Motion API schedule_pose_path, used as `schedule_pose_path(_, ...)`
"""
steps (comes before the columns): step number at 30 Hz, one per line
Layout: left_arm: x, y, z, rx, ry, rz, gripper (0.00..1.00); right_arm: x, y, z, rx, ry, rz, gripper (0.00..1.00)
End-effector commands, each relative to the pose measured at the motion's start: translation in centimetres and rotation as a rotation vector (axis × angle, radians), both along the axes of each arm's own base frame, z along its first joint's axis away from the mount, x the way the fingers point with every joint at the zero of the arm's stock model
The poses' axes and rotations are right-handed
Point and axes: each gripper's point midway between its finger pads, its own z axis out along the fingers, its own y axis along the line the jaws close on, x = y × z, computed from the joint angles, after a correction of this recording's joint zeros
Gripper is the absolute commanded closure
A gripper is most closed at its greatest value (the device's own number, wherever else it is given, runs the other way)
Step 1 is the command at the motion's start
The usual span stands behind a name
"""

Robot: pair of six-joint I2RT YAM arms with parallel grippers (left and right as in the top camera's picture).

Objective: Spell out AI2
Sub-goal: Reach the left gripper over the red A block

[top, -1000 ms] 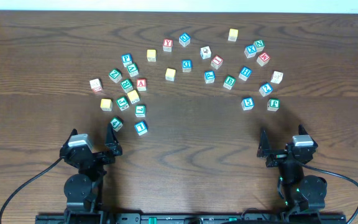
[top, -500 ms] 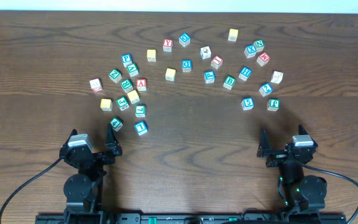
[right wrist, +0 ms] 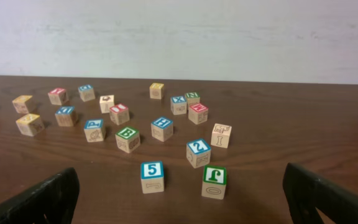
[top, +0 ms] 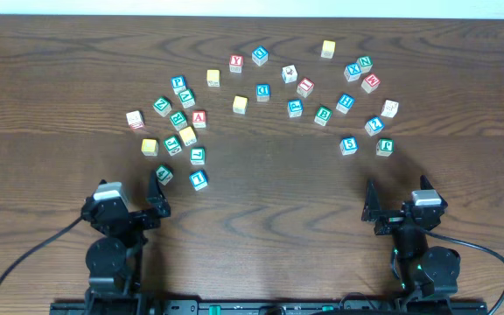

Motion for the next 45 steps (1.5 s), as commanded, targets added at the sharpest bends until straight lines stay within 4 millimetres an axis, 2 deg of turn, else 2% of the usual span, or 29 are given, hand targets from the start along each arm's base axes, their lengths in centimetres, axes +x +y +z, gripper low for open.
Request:
schedule_pose_path(1, 0.4, -0.4, 2.7, 0.012, -0.003, -0.028, 0.02, 0.0, -0.1, -0.1, -0.011, 0.000, -0.003, 0.01)
schedule_pose_path(14, 4.2, -2.5, 7.6, -0.017, 0.298, -0.137, 0.02, 0.0, -0.1, -0.1, -0.011, 0.000, -0.003, 0.01)
schedule_pose_path(27, 8.1, -2.7, 9.6, -0.033, 0.649, -0.137, 0.02, 0.0, -0.1, -0.1, -0.011, 0.000, -0.003, 0.01)
schedule_pose_path(32, 9.9, -4.0, 9.5, -0.066, 0.763, -0.204, 0.02, 0.0, -0.1, -0.1, -0.011, 0.000, -0.003, 0.01)
schedule_pose_path(37, 11.7, -5.5, 8.5, -0.037, 0.873, -0.255, 0.02, 0.0, -0.1, -0.1, -0.011, 0.000, -0.003, 0.01)
schedule_pose_path(45, 13.6, -9.8, 4.0, 0.145, 1.018, -0.455, 0.03, 0.0, -0.1, -0.1, -0.011, 0.000, -0.003, 0.01)
